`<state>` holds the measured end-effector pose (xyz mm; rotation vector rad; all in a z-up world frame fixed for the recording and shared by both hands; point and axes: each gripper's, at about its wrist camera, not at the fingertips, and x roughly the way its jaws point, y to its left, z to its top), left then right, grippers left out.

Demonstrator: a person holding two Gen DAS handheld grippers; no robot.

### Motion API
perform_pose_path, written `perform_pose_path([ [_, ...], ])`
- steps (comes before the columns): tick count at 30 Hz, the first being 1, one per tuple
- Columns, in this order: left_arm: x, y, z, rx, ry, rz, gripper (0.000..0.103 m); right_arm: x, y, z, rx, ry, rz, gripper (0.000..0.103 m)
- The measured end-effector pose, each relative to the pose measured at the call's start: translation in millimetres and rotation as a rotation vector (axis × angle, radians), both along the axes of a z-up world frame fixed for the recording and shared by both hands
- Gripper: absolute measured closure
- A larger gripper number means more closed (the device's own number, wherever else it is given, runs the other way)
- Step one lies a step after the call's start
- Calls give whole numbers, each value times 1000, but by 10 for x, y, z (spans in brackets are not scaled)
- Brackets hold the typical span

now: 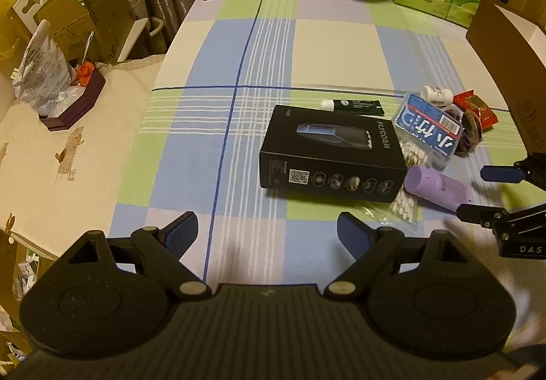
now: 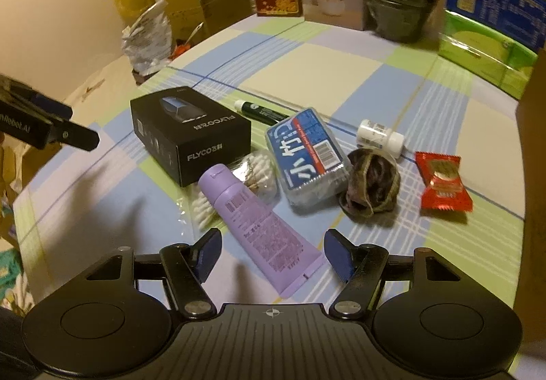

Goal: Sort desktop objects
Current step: 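Grasp the purple tube with the right tool, then grasp the black FLYCO box with the left tool while the right tool holds the purple tube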

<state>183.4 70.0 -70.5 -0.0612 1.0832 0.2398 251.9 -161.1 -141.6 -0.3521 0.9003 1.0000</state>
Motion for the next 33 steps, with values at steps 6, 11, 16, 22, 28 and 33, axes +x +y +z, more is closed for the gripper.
perform_pose_path([
  [6,65,49,-43,-1,10,-12,17,-3,158,-126,-27,-45,73,41],
  [11,120,67,-69,-1,13,-36,17,-69,197,-177,-61,-83,110,59],
  [16,186,41,-61,-18,-4,-77,17,-97,77,-158,-82,-44,37,65],
  [22,281,-44,1,-44,-35,-126,17,-123,-211,-124,-115,15,-125,67],
  [28,491,-216,37,-36,-56,-193,15,-30,-567,-78,-158,31,-313,67],
  [33,680,-484,-40,9,-62,-270,13,-4,-741,-60,-149,44,-387,67],
])
